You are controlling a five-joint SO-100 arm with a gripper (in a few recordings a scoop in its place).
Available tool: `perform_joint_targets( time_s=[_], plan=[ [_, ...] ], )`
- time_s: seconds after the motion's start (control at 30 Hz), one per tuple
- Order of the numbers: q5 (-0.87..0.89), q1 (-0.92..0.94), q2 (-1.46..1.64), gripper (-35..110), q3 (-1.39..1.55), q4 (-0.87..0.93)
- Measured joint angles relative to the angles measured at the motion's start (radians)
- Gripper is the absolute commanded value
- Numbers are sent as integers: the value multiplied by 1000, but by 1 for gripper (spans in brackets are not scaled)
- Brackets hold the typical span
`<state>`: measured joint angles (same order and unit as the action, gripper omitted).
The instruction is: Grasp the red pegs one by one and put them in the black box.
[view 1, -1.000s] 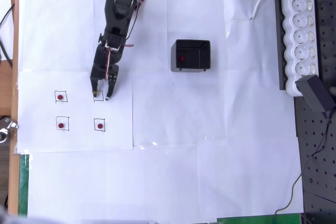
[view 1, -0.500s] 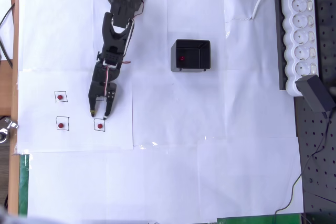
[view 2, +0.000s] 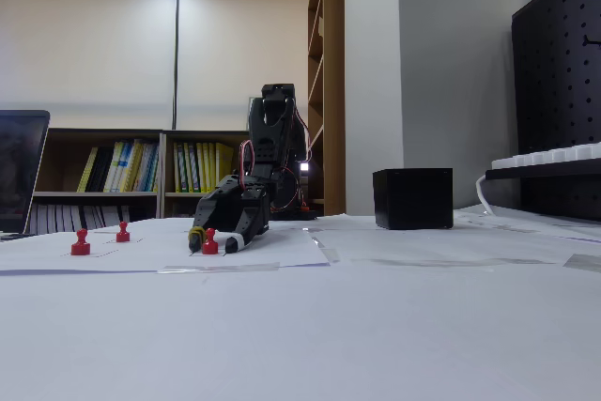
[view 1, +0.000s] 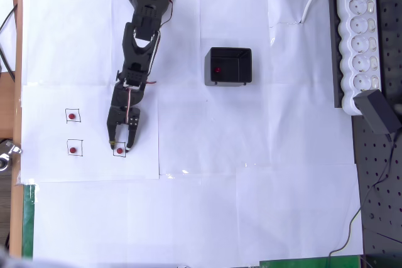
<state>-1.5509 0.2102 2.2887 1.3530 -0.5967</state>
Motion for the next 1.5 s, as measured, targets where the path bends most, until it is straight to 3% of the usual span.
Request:
perform_joint_targets(
  time_s=[0.57,1.1,1.5],
  plan=[
    [-8,-21,21,8,35,11],
    [-48,-23,20,0,156,206],
    [-130,-35,-150,0,166,607]
  ],
)
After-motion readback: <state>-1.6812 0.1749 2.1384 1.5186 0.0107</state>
